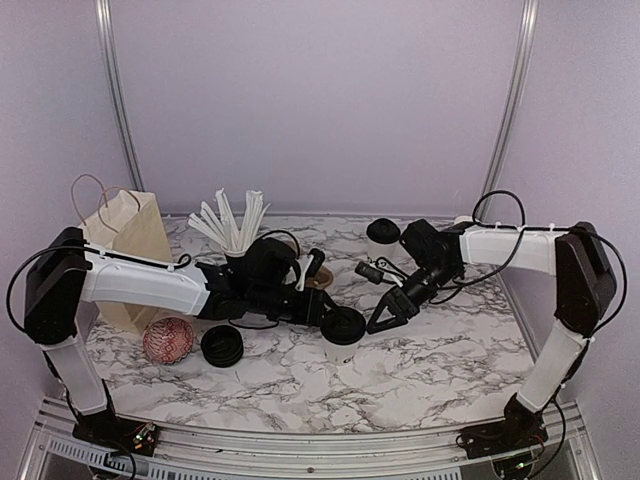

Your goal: Pack the takeout coffee

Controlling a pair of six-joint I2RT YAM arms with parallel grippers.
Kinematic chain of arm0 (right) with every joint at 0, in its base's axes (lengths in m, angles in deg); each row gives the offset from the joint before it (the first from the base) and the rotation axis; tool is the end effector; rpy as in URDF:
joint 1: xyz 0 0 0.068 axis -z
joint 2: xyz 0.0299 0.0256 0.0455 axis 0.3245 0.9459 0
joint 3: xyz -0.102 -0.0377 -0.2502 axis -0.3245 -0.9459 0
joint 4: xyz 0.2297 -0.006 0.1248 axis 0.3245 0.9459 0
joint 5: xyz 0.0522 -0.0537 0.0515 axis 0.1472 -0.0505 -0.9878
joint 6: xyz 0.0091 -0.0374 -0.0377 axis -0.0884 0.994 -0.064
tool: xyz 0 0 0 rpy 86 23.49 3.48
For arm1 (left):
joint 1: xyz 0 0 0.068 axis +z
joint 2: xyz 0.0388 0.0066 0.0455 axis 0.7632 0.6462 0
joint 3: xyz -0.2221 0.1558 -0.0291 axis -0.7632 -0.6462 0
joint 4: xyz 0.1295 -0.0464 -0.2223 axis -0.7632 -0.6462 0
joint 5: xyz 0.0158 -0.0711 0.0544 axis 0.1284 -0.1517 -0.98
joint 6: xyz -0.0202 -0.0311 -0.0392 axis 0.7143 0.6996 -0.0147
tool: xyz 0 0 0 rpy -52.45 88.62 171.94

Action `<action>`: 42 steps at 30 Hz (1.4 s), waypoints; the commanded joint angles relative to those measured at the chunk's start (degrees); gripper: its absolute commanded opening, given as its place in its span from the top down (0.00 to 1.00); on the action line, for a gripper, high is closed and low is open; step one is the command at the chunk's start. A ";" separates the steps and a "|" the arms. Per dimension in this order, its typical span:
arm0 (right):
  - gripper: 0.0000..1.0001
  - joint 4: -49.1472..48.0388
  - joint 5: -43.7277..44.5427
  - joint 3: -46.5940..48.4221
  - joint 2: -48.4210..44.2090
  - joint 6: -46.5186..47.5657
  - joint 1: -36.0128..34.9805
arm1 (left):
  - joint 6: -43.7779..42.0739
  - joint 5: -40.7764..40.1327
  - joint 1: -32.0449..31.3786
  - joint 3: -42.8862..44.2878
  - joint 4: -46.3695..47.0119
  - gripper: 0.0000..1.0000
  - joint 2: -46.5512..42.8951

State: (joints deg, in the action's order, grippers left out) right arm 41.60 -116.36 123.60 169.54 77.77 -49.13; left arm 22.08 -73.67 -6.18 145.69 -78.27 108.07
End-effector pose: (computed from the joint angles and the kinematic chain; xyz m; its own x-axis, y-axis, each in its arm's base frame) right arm 0.2615 0.1842 0.2094 -0.6482 -0.6219 -0.4394 -0.7080 0.2798 0.6484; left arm 0.2173 -0.3345 0.2155 -0.7431 0.1074 -0.6605 0.5958 0.5555 -0.5800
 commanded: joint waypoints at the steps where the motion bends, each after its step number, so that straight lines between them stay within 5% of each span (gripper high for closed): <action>1: 0.46 0.89 -3.42 2.72 2.64 0.51 0.31 | 0.67 2.45 0.29 -0.44 1.94 0.56 1.00; 11: 0.47 1.36 -4.80 4.11 5.69 0.11 0.31 | 1.61 2.95 0.29 -3.13 1.86 0.66 1.71; 24: 0.63 -2.20 13.37 2.65 13.95 -6.06 0.40 | 5.27 -1.73 1.76 -6.55 -1.36 0.76 4.34; 30: 0.64 -1.59 11.30 4.00 11.35 -3.25 0.43 | 5.50 -0.95 1.79 -7.48 -0.73 0.75 2.88; 34: 0.54 2.43 2.61 7.34 7.86 1.46 0.40 | 4.23 -0.40 1.35 -6.16 1.03 0.65 -0.06; 42: 0.30 4.40 0.79 8.96 1.84 3.01 0.27 | 3.67 -3.61 1.34 -4.25 -0.37 0.51 -6.30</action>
State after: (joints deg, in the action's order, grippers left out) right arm 45.01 -116.53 131.29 175.26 78.91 -48.91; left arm 26.98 -74.89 -4.65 141.06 -74.82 105.73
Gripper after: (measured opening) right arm 0.661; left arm 0.473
